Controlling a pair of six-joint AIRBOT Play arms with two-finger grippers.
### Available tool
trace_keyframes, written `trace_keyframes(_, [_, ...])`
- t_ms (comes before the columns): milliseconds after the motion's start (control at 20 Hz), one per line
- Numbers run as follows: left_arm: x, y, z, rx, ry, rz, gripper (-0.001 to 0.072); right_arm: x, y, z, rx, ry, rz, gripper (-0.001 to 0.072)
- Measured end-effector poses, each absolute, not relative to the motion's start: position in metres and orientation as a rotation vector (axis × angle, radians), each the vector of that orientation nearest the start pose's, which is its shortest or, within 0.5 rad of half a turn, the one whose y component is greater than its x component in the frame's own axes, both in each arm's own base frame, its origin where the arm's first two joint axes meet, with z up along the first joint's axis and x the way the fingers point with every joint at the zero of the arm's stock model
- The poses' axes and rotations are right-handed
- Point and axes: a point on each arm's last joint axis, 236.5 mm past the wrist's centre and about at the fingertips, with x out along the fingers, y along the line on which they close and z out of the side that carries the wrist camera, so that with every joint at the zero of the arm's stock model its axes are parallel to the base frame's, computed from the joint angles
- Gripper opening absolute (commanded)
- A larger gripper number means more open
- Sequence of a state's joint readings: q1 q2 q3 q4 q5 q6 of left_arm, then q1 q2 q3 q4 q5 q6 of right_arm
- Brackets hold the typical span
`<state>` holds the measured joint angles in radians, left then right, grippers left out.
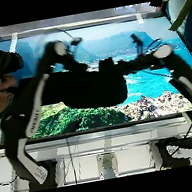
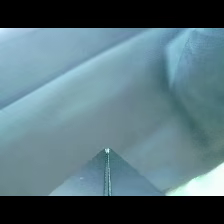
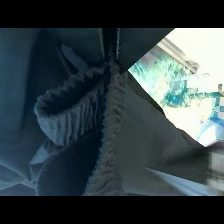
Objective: Fold the clothes and pants, and hang the long-sleeved shirts on hangers.
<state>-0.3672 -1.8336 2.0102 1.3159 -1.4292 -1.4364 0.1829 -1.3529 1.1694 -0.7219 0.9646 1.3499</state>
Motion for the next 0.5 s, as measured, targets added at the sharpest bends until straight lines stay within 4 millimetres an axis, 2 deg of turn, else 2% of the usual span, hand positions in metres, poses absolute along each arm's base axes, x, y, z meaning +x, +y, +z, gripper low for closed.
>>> trace_keyframes(150, [0.476,-0.165,0.096,0.101,1.190,-0.485,0.0008,0.418,0.282,0.028,0.595,1.069,0.572,0.0020])
trace_keyframes(300, [0.478,-0.107,0.130,0.049,1.142,-0.389,0.0008,0.424,0.342,-0.003,0.686,1.037,0.533,0.0021])
trace_keyframes(350, [0.478,-0.093,0.136,0.038,1.131,-0.365,0.0008,0.422,0.358,-0.010,0.697,1.032,0.531,0.0113])
trace_keyframes(400, [0.477,-0.082,0.140,0.027,1.126,-0.346,0.0008,0.421,0.374,-0.014,0.705,1.020,0.536,0.0409])
trace_keyframes(450, [0.477,-0.074,0.143,0.019,1.122,-0.331,0.0008,0.420,0.387,-0.013,0.702,1.004,0.550,0.0645])
trace_keyframes(500, [0.477,-0.068,0.144,0.014,1.120,-0.320,0.0008,0.420,0.398,-0.009,0.696,0.985,0.567,0.0646])
